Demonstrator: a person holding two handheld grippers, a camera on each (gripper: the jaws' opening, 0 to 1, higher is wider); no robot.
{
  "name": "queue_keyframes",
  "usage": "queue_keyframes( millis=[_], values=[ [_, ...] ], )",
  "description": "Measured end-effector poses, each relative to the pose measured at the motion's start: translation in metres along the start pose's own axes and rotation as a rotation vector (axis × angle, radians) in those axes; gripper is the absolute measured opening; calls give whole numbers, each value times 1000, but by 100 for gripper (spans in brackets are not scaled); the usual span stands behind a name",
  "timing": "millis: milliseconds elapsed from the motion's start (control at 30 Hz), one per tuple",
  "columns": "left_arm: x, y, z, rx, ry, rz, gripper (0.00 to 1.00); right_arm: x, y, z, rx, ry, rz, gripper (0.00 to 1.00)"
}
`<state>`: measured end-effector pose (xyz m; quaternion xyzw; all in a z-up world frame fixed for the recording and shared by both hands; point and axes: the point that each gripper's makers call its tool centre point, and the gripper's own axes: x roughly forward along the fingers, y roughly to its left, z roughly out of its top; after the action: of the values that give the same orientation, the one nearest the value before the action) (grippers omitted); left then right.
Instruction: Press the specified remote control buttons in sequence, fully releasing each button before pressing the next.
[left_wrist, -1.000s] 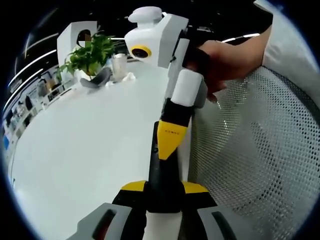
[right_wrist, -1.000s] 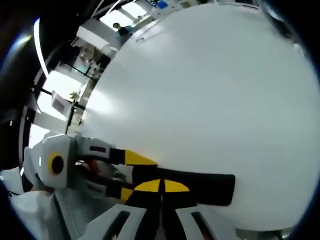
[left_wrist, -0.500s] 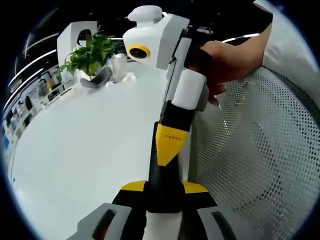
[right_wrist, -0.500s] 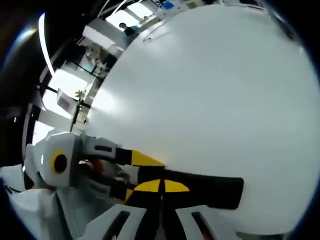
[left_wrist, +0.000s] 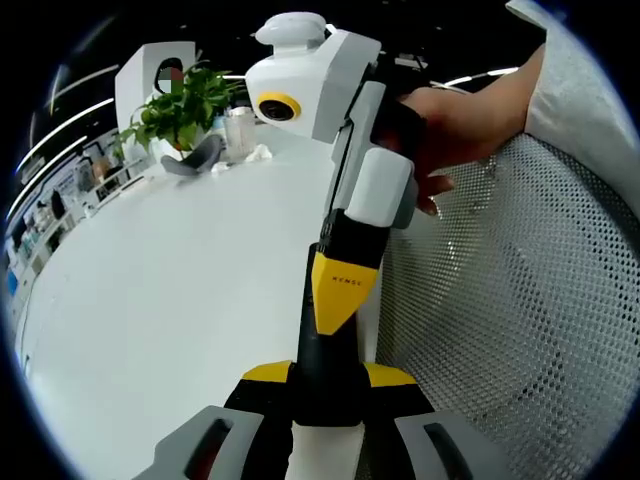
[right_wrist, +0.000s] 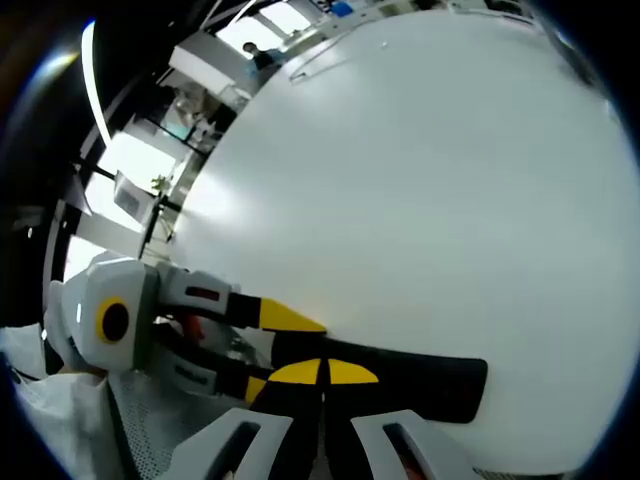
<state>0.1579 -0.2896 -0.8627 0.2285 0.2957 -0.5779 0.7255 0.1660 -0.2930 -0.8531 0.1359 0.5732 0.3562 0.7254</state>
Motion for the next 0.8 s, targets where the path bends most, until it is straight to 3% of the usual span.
queue_keyframes(
  millis=[167, 467, 800],
  values=[
    [0, 0, 0, -5, 1, 3, 25, 0, 0, 0, 3, -4, -11, 0],
    [0, 0, 0, -9, 2, 9, 24, 2, -1, 1, -85, -3, -62, 0],
    [1, 0, 2, -16, 18, 23, 24, -2, -1, 1, -48, 5, -14, 0]
  ],
)
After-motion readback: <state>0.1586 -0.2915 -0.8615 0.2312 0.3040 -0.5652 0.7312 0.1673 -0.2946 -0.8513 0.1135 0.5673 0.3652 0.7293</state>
